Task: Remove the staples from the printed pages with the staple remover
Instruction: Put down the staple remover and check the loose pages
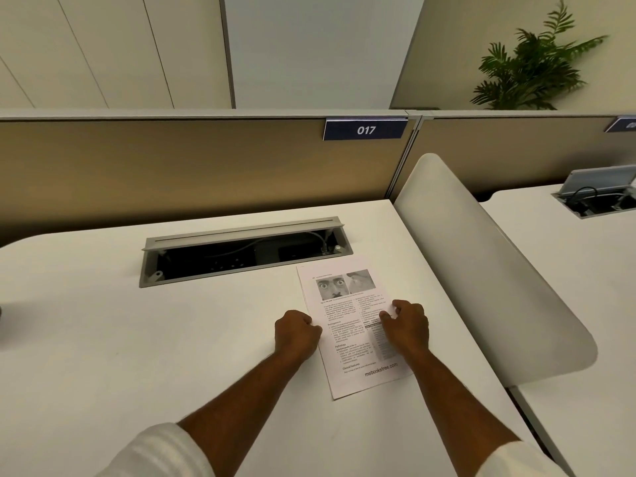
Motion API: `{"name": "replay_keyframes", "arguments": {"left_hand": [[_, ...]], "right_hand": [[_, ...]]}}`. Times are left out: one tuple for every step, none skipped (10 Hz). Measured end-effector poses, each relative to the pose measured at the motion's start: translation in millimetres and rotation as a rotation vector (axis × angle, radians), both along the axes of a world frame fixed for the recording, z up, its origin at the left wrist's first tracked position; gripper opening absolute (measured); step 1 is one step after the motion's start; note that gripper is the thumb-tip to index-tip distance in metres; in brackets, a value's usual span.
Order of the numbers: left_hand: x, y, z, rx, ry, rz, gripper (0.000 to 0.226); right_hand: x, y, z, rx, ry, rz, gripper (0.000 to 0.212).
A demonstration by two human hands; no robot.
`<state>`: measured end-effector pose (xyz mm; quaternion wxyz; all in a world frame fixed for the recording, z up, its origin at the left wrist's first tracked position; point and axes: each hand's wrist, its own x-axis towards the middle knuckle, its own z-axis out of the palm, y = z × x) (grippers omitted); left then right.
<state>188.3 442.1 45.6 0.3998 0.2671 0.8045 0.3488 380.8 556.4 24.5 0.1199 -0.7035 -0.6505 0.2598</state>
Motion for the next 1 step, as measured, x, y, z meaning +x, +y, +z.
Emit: {"name": "replay_keyframes", "arguments": {"left_hand": [[1.7, -9.0, 9.0, -0.008, 0.011, -0.056, 0.034]], "right_hand": [[-7.3, -11.7, 8.0, 0.023, -0.028, 0.023, 0.049]]}}
